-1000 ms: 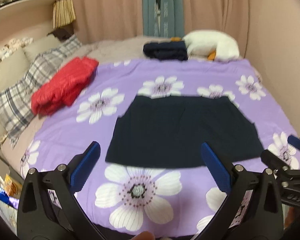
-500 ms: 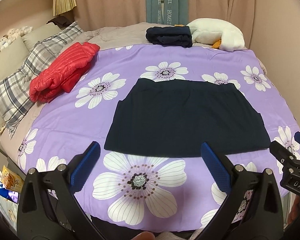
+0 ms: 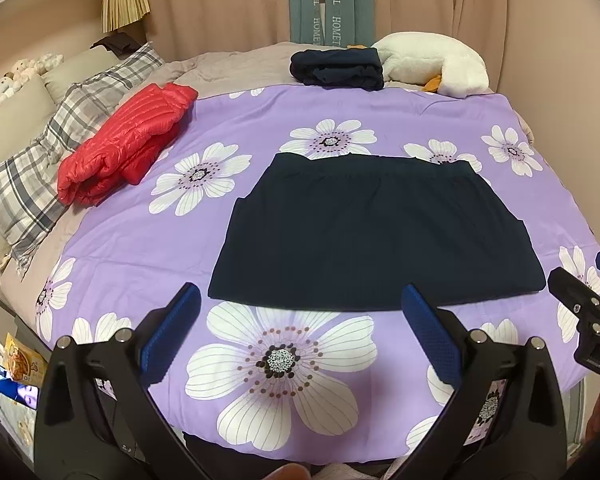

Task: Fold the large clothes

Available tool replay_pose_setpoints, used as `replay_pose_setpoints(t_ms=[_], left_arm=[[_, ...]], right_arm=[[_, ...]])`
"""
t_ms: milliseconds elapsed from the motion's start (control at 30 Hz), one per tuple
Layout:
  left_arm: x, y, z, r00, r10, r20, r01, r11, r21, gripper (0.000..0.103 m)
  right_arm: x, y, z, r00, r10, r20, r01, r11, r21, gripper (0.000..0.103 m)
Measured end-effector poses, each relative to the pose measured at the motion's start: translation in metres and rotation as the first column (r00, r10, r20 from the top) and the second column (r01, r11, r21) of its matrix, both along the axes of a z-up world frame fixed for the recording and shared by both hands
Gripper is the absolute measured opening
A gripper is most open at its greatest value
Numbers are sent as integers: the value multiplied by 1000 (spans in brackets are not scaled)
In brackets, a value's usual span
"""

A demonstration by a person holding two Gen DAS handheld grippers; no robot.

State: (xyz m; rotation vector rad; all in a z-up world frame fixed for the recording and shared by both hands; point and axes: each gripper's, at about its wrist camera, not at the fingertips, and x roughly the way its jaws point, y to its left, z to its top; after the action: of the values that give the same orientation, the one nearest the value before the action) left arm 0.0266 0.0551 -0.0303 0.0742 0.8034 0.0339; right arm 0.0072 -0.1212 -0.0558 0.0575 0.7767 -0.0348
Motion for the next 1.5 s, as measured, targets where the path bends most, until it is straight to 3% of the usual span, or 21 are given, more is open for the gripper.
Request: replay_pose_setpoints(t_ms=[1500], left_arm=[[-2,-3,-10,1000,-14,-19,14,1000,1,101]], right_arm=[[0,2,-8,1000,-2,-22,2,1000,20,102]])
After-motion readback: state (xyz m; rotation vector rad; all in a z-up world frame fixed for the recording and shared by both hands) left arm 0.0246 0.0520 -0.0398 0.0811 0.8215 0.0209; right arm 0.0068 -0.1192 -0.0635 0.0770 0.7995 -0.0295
